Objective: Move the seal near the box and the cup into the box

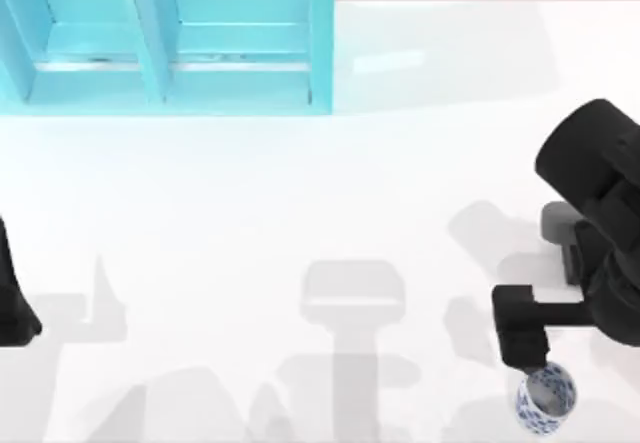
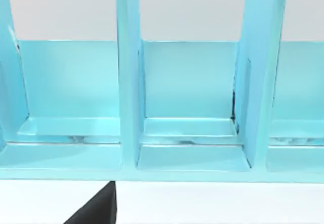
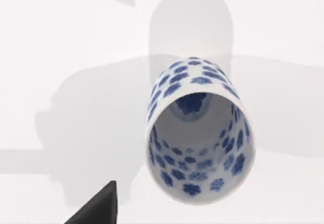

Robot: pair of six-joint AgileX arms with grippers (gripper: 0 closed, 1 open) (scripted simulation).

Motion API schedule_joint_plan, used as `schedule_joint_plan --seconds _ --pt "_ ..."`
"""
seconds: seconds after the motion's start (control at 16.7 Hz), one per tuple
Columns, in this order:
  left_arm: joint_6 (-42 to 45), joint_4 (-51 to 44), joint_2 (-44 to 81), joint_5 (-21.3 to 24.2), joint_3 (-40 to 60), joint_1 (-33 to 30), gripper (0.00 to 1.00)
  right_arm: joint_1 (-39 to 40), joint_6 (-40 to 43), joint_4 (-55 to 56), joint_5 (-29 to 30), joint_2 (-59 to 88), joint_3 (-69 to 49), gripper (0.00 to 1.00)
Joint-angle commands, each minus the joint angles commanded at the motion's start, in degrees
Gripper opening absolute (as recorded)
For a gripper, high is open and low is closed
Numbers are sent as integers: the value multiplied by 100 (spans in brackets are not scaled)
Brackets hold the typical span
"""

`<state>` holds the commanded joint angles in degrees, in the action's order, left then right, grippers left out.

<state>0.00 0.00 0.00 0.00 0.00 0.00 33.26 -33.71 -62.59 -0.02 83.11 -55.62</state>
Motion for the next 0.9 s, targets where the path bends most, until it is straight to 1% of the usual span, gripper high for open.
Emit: schedule_joint_plan --seconds 0.42,0.72,0.9 --pt "0 0 0 0 0 0 100 29 -39 1495 -1 473 1008 100" --pt "0 0 0 0 0 0 100 33 -43 1614 -1 515 1096 100" --pt "0 0 0 0 0 0 100 33 -43 1614 -1 515 1096 77"
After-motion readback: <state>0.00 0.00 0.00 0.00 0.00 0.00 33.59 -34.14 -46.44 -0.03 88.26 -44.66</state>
